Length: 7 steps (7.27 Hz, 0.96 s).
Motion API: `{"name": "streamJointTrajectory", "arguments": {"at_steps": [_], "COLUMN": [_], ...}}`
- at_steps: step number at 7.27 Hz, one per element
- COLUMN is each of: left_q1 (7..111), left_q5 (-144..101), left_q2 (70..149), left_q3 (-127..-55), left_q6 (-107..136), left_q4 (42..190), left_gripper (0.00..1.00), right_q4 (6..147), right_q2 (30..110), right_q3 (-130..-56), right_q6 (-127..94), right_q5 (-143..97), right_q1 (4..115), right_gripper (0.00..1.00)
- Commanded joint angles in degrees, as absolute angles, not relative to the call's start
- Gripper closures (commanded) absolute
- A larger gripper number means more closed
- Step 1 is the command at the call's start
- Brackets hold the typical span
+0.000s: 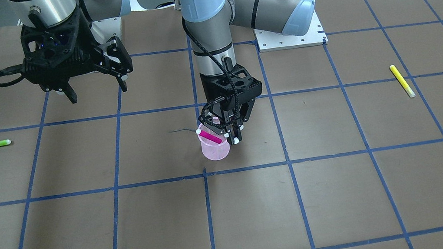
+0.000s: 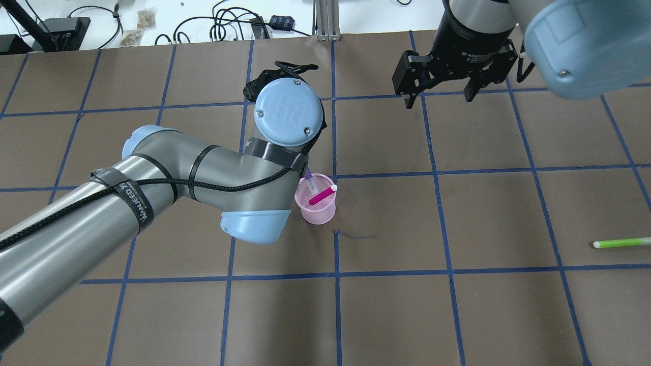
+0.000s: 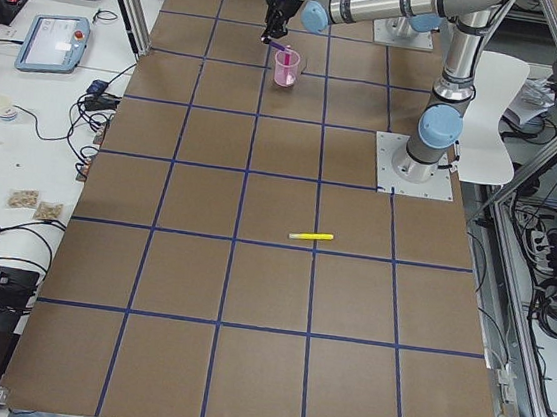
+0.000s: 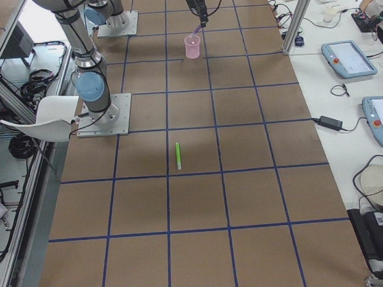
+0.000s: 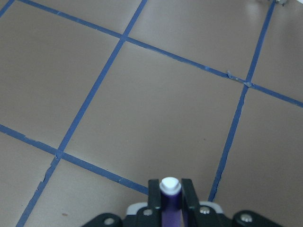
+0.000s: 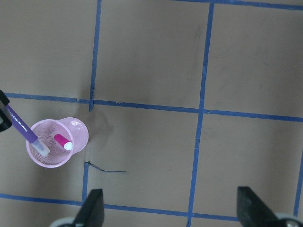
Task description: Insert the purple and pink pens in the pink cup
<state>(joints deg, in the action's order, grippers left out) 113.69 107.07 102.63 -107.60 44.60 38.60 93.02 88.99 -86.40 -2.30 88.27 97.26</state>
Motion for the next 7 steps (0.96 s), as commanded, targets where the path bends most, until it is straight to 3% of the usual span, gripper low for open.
{"name": "streamJointTrajectory", "arguments": {"at_steps": [1,7], "left_q1": [114.26,114.26], "left_q5": [107.14,106.44], "left_q2": [102.66,105.03], "left_q3": [-109.85,-109.78], "left_q6": [45.17,45.35], "left_q4": [38.5,38.41], "left_gripper": [1.0,1.0], "right_q4": [92.9,92.99], "right_q2": [89.73,89.56], "right_q3": [-86.48,-86.57], "right_q6": [-3.87,-6.24], "right_q5": [88.5,89.21], "right_q1": [97.29,96.6], "right_gripper": [0.0,0.0]}}
